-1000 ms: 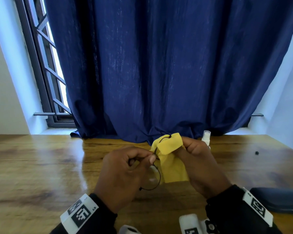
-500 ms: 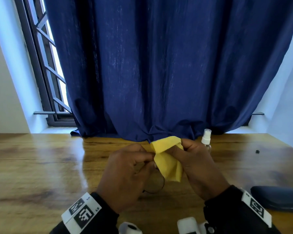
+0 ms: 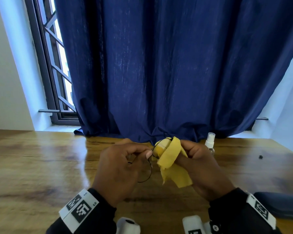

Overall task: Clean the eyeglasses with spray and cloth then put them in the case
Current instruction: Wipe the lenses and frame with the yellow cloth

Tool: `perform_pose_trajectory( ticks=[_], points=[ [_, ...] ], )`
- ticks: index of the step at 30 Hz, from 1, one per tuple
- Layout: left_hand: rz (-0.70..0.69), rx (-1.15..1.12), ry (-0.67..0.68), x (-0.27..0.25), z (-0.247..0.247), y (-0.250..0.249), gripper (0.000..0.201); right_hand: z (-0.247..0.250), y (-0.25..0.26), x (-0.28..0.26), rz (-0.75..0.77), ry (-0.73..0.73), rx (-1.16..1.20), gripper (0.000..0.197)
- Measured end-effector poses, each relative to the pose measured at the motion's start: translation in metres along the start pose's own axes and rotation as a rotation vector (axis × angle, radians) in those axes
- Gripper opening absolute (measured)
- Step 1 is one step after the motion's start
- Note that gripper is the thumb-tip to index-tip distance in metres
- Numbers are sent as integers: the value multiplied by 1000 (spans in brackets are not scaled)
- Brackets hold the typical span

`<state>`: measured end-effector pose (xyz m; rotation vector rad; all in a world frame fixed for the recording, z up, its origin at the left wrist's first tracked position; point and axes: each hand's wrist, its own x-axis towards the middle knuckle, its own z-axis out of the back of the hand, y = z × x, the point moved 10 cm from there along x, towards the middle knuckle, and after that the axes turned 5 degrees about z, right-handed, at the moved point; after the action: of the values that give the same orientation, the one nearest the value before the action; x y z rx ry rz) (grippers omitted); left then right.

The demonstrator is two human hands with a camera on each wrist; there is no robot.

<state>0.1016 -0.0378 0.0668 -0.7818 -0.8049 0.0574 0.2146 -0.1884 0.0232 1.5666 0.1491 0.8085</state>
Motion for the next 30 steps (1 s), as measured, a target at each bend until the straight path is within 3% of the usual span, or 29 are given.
perform_pose_trajectory(
  ticks=[8,13,18,23,27,30],
  points=[
    [-62,-18,117,-9,-20,-12,31,7,-4,-2,30,-182,1,41],
    [11,-90,97,-8,-16,-6,7,25,-2,-3,37,-296,-119,22],
    [41,-74,153,-3,-14,-1,9,19,-2,-4,36,-276,-153,25],
    [89,-86,167,-1,-16,12,10,5,-3,-3,26,-181,-39,16],
    [93,-128,183,-2,-20,14,13,-8,-2,-4,21,-69,-41,42],
    [85,-130,181,-3,-21,12,17,-8,-4,-3,27,-60,-48,45]
  ],
)
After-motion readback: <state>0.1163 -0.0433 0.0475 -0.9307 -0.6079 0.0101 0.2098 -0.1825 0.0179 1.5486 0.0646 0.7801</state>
